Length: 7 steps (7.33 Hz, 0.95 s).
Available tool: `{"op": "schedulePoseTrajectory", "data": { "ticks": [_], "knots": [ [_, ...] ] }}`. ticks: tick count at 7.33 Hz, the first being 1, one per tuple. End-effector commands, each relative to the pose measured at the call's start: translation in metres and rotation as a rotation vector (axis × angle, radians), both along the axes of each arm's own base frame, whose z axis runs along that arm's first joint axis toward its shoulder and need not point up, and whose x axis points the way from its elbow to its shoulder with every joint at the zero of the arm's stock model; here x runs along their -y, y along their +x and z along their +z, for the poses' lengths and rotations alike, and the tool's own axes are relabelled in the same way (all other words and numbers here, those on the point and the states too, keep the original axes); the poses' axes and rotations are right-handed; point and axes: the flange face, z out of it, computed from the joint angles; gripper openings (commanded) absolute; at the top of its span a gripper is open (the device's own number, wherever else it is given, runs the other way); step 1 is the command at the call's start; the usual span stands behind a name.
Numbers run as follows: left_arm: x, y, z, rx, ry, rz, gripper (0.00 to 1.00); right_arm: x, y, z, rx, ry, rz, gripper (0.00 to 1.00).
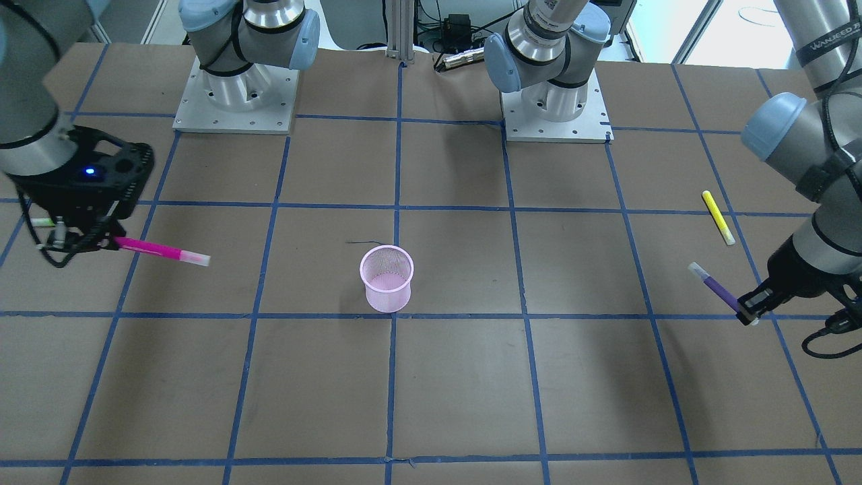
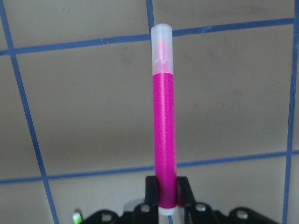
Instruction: Insert purple and pink pens into pink cup
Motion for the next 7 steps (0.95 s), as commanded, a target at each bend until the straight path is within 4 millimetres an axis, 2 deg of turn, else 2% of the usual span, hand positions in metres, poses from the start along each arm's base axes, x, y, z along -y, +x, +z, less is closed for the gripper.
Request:
{"op": "schedulePoseTrajectory", "data": {
  "ticks": [1,4,7],
  "knots": [
    [0.0,-0.004,0.001,0.002,0.0,-0.006,0.0,-0.022,0.121,-0.011,-0.007,-0.022,-0.064,0.0],
    [0.002,-0.008,0.004,0.005,-0.01,-0.014,0.0,-0.037,0.205,-0.042,-0.042,-0.043,-0.17,0.0],
    [0.002,-0.009,0.003,0.004,-0.011,-0.014,0.0,-0.066,0.28,-0.087,-0.261,-0.096,-0.064,0.0]
  ]
}}
